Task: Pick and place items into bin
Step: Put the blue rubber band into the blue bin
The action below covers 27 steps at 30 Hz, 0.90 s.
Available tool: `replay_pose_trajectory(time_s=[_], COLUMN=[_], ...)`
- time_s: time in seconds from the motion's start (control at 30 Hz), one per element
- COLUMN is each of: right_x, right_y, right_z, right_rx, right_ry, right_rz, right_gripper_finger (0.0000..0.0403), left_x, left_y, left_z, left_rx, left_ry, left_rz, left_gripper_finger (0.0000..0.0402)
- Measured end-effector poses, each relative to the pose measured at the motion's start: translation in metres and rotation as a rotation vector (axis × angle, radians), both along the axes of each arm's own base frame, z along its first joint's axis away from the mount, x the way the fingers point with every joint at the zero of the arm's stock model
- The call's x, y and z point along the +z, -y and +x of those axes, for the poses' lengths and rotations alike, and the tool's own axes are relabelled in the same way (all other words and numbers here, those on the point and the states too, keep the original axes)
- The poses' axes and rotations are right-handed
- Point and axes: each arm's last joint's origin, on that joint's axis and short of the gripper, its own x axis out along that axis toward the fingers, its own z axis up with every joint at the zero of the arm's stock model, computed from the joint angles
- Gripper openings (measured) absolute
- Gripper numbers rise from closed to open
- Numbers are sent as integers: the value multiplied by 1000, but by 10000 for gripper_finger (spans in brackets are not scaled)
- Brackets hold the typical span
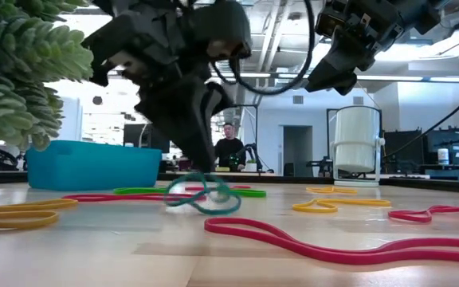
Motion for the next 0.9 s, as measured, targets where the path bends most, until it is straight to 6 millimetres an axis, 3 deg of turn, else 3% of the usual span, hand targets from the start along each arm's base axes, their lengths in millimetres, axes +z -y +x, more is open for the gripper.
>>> replay_pose_trajectory(time_s=[0.43,0.7,0.9], right_x=[0,0,-7], right_y=[0,0,0], right_z=[0,0,-2], right_rx=[-1,-1,-1], right_ry=[0,0,-19], right_rz=[1,1,1], right_gripper_finger=[123,123,123], left_x=[33,80,113], left_y=[-11,-22,-47], left_z=[-5,-18,-39], left_rx=[140,303,531], left_ry=[-134,-211,-318], left_rz=[297,546,730], left_gripper_finger=[0,0,0])
